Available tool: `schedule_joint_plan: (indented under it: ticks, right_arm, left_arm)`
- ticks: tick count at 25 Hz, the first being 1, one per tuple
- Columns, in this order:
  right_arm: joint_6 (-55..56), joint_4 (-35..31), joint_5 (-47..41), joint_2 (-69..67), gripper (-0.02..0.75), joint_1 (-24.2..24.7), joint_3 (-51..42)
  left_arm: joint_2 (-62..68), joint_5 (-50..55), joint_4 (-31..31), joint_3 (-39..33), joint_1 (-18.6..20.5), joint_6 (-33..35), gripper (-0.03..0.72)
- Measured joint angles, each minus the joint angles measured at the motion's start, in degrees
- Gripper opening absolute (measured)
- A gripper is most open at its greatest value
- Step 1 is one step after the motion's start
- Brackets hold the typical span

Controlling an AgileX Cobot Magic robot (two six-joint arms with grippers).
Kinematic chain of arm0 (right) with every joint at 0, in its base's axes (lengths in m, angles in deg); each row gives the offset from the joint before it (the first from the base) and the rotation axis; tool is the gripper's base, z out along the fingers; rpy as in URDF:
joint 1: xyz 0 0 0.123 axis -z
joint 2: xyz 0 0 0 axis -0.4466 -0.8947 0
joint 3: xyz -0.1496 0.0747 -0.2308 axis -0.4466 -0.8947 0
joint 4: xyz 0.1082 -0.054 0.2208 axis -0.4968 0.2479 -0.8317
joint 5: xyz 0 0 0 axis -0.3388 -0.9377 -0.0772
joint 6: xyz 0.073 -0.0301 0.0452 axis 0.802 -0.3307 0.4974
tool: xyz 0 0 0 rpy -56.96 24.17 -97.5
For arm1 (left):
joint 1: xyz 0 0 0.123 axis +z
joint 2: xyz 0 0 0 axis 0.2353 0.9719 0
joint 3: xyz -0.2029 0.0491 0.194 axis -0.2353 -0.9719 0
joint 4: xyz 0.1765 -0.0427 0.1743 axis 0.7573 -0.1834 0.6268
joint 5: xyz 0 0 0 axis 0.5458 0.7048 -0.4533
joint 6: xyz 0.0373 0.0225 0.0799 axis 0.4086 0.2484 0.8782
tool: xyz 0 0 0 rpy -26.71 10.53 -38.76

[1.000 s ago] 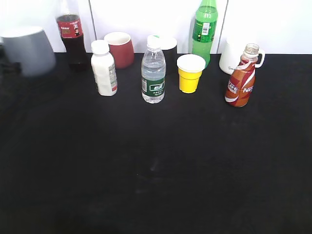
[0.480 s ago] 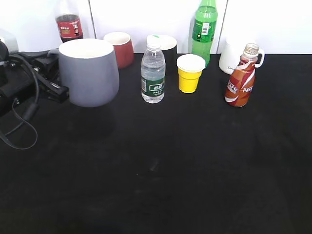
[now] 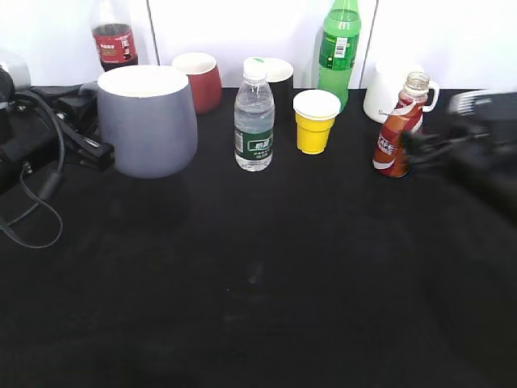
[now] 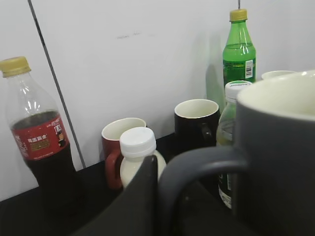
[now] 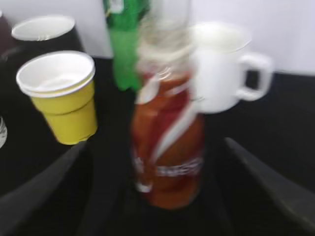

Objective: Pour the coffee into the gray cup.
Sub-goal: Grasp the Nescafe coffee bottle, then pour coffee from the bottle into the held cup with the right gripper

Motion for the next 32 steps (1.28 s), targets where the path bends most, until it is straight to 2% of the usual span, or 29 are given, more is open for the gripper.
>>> schedule_joint_plan:
  ticks: [4, 8, 11, 17, 19, 21, 25, 27, 29, 32]
  right_arm:
    - [0.00, -3.70, 4.35, -7.95, 0.587, -0.72, 4.80]
    - [0.07, -3.35, 4.59, -15.75, 0.594, -0.72, 11.44]
    - [0.85, -3.31, 4.75, -19.57, 0.655, -0.72, 15.71]
    - [1.29, -3.31, 4.75, -24.53, 0.661, -0.72, 22.30]
    - [1.29, -3.29, 4.73, -25.67, 0.618, -0.72, 24.41]
    - [1.29, -3.30, 4.68, -26.37, 0.509, -0.72, 25.16]
    - [1.24, -3.30, 5.02, -26.44, 0.505, -0.72, 25.09]
    - [0.67, -3.24, 5.15, -24.16, 0.505, -0.72, 22.08]
    - [-0.56, -2.56, 5.04, -17.10, 0.505, -0.72, 16.63]
    - [-0.74, 4.88, -1.04, -2.29, 0.505, -1.03, 13.51]
  left_arm:
    - [0.00, 0.00, 0.00, 0.00, 0.00, -0.02, 0.038]
    - [0.00, -0.05, 0.00, 0.00, 0.00, -0.02, 0.038]
    - [0.00, -0.25, 0.00, 0.00, 0.00, -0.02, 0.038]
    - [0.00, -0.89, 0.00, 0.00, 0.00, -0.02, 0.038]
    - [0.00, -0.91, 0.00, 0.00, 0.00, -0.02, 0.038]
    - [0.00, -1.04, 0.00, 0.00, 0.00, -0.02, 0.038]
    - [0.00, -1.04, 0.00, 0.00, 0.00, -0.02, 0.038]
    - [0.00, -1.04, 0.00, 0.00, 0.00, -0.02, 0.038]
    - [0.00, -1.34, 0.00, 0.00, 0.00, -0.02, 0.038]
    - [0.07, -2.54, 0.00, 0.00, 0.00, -0.02, 0.038]
